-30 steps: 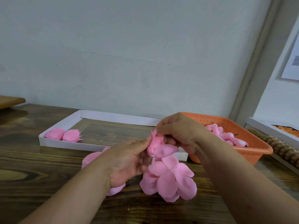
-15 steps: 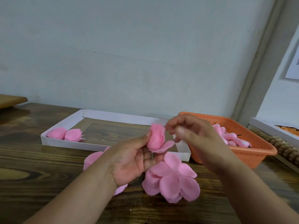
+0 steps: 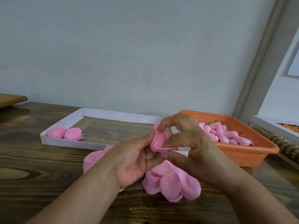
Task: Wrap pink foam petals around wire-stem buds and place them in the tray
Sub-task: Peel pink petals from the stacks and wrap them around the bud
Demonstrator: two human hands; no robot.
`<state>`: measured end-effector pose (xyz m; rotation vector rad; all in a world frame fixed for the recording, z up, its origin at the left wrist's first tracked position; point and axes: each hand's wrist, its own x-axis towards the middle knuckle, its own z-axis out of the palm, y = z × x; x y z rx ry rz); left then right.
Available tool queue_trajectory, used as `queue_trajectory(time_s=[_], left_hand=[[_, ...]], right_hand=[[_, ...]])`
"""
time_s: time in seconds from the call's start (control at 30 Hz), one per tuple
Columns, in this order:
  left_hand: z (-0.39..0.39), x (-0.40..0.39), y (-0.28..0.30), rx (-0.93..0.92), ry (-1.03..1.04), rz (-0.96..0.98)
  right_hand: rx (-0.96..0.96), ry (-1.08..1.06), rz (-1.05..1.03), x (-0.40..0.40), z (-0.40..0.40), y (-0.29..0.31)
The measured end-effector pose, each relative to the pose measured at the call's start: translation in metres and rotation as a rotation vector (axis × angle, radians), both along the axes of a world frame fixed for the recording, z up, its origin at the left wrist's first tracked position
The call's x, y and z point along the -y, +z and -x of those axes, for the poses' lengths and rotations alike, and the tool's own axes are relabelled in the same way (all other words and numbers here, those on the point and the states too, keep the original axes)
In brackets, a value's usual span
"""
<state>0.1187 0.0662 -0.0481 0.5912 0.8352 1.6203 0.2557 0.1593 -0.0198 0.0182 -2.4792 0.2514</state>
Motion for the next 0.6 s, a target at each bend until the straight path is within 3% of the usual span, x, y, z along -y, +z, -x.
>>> queue_trajectory(time_s=[0.2,0.37,0.6], left_hand=[[-0.005,-0.002,0.000,0.021,0.062,0.006],[-0.005,-0.001,0.000,0.011,0.050,0.017],[-0.005,-0.001,0.002,0.051,0.049,-0.003]], right_hand=[[-0.006,-0.026,0.137,-0.001,0.006,0.009],[0.026,-0.019,0.092,-0.003,0.007,0.009],[-0.069,-0.040,-0.082,-0.010,0.011,0.009]])
